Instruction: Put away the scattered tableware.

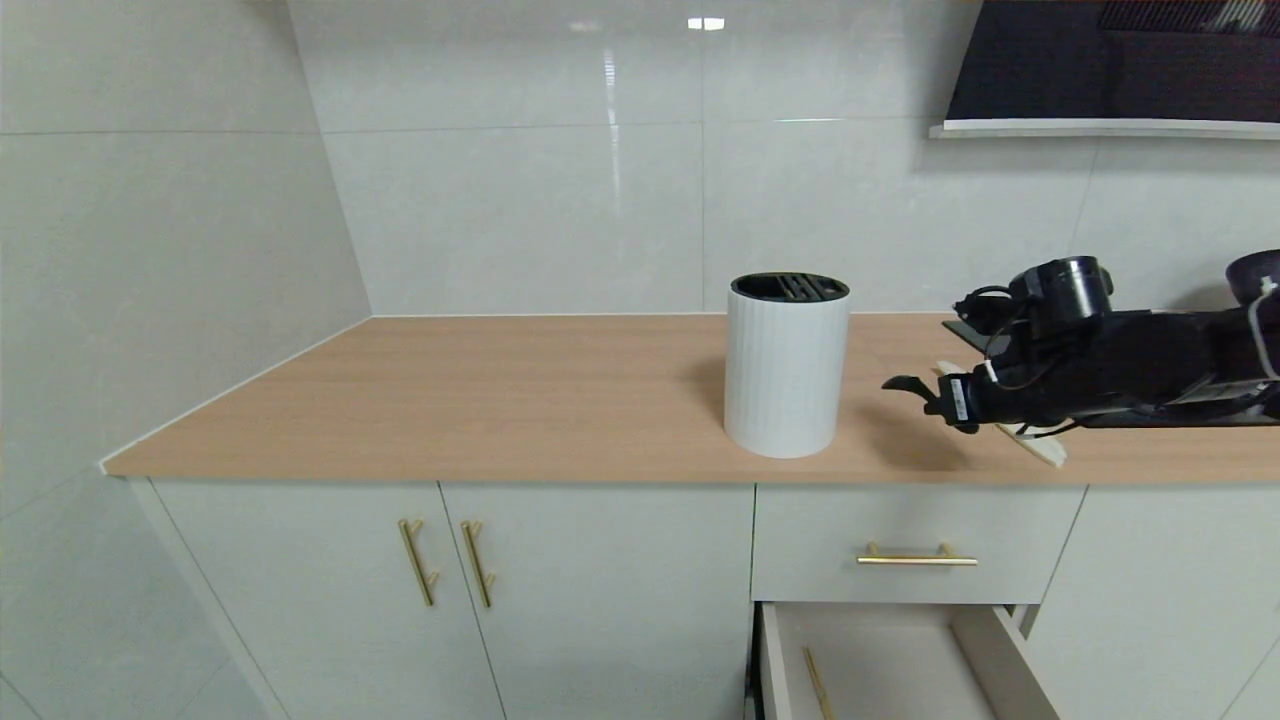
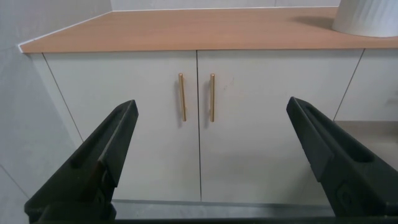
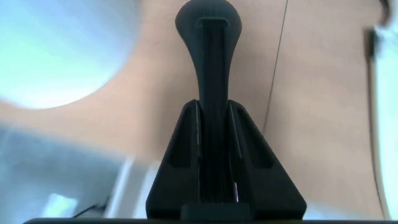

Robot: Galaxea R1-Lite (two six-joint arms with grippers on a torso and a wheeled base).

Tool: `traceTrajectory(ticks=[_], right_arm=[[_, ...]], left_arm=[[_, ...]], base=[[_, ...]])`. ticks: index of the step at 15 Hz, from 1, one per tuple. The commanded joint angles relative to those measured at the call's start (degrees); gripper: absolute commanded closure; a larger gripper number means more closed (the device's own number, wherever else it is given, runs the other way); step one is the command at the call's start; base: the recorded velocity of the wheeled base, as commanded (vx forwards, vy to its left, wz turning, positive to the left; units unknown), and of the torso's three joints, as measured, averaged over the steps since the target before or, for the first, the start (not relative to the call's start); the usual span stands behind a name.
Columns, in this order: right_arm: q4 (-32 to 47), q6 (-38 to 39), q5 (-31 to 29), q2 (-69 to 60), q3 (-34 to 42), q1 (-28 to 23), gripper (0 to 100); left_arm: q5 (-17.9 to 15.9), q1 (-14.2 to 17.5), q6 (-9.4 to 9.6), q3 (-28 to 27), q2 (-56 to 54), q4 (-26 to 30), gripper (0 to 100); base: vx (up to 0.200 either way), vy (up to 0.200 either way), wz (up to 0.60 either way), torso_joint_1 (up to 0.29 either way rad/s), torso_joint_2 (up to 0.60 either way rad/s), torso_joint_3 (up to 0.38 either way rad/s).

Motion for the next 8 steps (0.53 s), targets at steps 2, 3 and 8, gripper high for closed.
traceTrajectory(ticks=[2,3,8], right_arm=[[7.4,3.8,-0.7,-14.4,8.6,0.6,100],[7.4,4.4,-0.4,-18.0,12.4,0.6,100],[7.2,4.5,5.8,-31.1,27.2,2.7,100]], left_arm=[[0.0,0.1,0.0,0.0,0.0,0.0,0],[0.0,0.1,0.0,0.0,0.0,0.0,0],[0.0,0.1,0.0,0.0,0.0,0.0,0]], base=[[0.0,0.0,0.0,0.0,0.0,0.0],[0.0,0.0,0.0,0.0,0.0,0.0],[0.0,0.0,0.0,0.0,0.0,0.0]])
